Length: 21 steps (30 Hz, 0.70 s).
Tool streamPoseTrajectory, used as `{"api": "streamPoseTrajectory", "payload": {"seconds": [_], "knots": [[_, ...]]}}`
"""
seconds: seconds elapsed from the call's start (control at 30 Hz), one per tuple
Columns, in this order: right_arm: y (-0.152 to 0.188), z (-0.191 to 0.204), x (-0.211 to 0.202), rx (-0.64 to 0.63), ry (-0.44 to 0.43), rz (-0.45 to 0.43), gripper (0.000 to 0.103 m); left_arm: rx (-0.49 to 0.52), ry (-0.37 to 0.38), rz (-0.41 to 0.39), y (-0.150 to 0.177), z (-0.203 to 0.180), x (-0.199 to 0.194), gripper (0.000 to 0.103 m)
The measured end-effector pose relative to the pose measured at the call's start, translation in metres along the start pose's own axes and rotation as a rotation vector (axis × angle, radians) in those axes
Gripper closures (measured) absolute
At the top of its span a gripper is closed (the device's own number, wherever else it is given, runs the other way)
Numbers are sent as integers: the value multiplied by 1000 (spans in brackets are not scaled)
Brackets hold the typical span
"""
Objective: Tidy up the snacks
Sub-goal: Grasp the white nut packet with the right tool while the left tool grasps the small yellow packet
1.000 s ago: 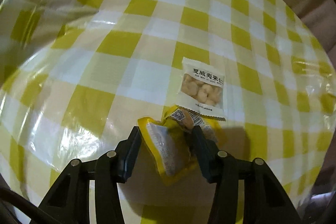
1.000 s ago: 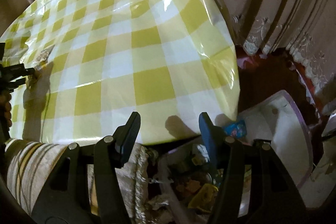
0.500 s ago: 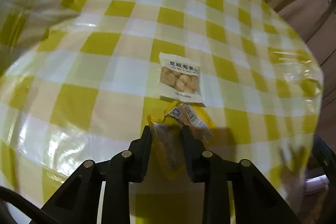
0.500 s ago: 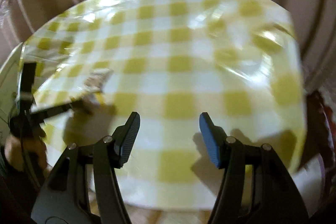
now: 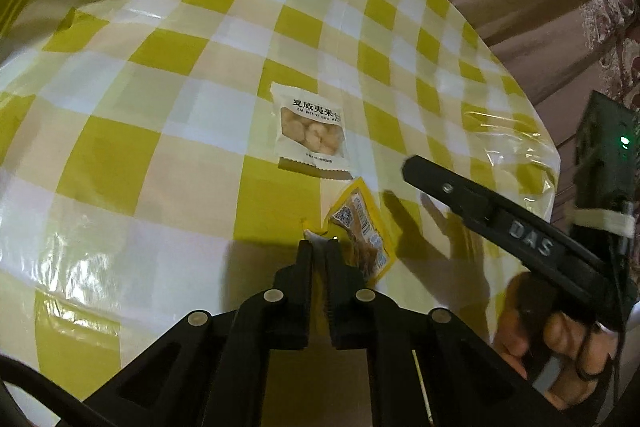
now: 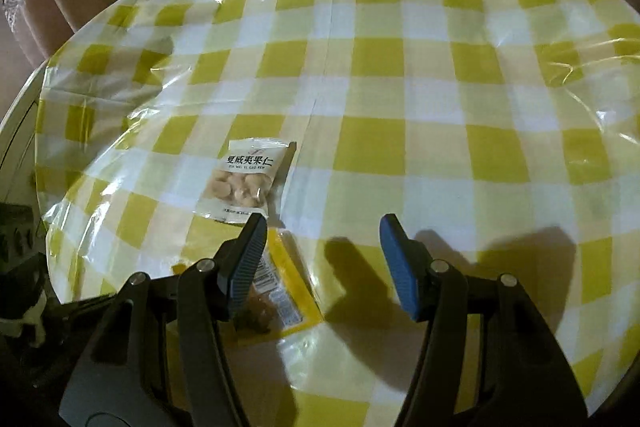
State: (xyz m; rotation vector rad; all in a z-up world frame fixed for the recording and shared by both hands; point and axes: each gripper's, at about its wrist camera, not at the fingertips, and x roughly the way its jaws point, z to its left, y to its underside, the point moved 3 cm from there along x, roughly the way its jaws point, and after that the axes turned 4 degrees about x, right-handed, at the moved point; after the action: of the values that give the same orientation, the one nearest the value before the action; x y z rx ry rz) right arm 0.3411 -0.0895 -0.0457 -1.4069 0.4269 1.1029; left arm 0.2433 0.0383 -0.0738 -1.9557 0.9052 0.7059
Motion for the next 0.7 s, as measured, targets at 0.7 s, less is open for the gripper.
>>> {"api": "streamPoseTrajectory", "payload": {"seconds": [0.7], "knots": [[-28,70,80,-143,46,87,58,-43,67,-18,17,14,-20,103]]}}
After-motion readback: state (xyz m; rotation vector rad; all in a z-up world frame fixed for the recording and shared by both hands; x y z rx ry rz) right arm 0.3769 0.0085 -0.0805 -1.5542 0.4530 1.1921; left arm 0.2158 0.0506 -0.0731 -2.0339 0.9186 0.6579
